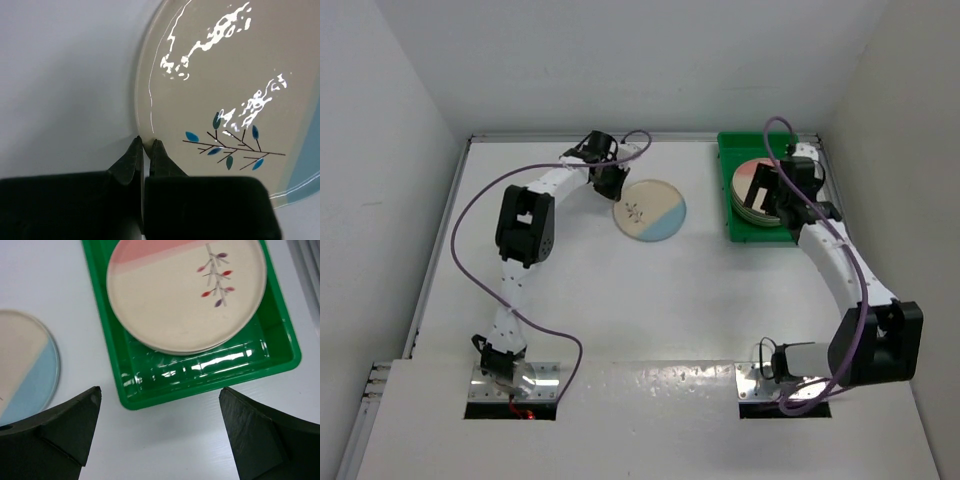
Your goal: Place the plates into the plastic bin on the countertop
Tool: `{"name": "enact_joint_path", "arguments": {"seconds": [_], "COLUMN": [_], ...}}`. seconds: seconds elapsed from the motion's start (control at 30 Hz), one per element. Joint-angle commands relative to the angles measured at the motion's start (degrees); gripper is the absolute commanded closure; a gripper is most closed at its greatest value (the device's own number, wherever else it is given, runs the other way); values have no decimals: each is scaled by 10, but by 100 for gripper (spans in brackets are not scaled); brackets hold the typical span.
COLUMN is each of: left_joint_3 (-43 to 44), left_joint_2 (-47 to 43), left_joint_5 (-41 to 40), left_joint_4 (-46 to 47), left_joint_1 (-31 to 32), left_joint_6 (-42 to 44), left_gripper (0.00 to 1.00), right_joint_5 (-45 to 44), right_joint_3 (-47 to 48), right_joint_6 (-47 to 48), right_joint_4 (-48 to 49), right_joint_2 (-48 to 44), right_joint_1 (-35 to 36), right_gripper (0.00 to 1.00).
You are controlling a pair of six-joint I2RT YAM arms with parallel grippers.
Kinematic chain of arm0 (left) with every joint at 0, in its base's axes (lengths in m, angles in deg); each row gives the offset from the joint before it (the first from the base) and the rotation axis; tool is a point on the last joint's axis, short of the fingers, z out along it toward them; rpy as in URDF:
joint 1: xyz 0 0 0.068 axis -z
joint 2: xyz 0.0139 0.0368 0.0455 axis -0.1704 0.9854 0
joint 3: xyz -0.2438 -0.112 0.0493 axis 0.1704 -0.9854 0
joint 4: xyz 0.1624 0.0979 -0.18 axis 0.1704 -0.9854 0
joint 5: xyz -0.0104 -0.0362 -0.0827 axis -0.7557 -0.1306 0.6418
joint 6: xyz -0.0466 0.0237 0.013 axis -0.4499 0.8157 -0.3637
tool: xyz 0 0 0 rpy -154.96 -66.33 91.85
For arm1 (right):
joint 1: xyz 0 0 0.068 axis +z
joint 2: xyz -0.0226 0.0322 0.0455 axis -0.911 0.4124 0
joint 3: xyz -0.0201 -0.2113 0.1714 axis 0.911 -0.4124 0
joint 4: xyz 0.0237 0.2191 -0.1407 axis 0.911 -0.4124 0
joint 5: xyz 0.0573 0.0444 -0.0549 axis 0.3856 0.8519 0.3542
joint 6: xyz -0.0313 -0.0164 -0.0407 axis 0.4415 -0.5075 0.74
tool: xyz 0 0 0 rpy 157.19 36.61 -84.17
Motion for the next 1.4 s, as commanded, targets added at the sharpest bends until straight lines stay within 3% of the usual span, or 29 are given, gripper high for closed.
{"name": "enact_joint_path", "arguments": {"seconds": [0.0,0.07,0.1,0.17,0.27,0.3,0.33,0.37,0.4,0.47,0.63,0.77,0.8,0.9,1.0,1.13,1.2,1.23,1.3,1.33,1.37], "left_joint_3": [-96,-120,-127,-140,-140,-146,-146,-151,-151,-151,-201,-221,-221,-244,-269,-284,-284,-284,-279,-279,-279], "left_joint_2": [-18,-36,-41,-46,-40,-33,-33,-26,-26,-26,-207,-299,-307,-318,-318,-318,-318,-318,-318,-318,-318], "left_joint_5": [-50,-73,-56,-8,1,1,9,17,35,52,86,79,79,79,79,79,73,73,68,68,68], "left_joint_4": [-186,-191,-198,-223,-246,-246,-246,-246,-246,-240,-131,-110,-110,-110,-110,-96,-91,-91,-91,-91,-91], "left_joint_1": [25,25,25,19,19,19,19,25,25,31,26,48,54,54,65,65,65,70,70,70,70], "left_joint_6": [180,199,199,207,207,207,207,200,199,199,213,264,271,271,265,249,243,236,236,236,236], "left_gripper": [100,93,83,74,68,69,84,93,100,100,100,100,100,100,100,100,100,100,100,100,100], "right_joint_5": [-39,-57,-60,-65,-44,-17,7,109,136,261,352,397,412,457,523,549,553,568,577,581,581], "right_joint_3": [25,22,21,23,22,19,15,12,10,11,12,6,7,10,11,1,-13,-17,-31,-35,-45], "right_joint_6": [54,69,70,71,71,67,62,61,61,56,71,67,62,49,25,-3,-23,-43,-76,-103,-109], "right_joint_4": [-6,-7,-7,-5,0,5,14,20,34,35,46,83,93,128,165,216,251,274,311,331,342], "right_joint_2": [-8,-6,-3,4,13,18,20,28,40,71,119,158,182,223,263,297,315,323,329,331,327], "right_joint_1": [44,73,78,101,117,123,122,119,108,102,122,134,138,150,170,204,211,214,221,219,221], "right_gripper": [0,0,0,0,0,0,0,0,0,0,1,47,47,19,11,13,19,36,59,80,86]}}
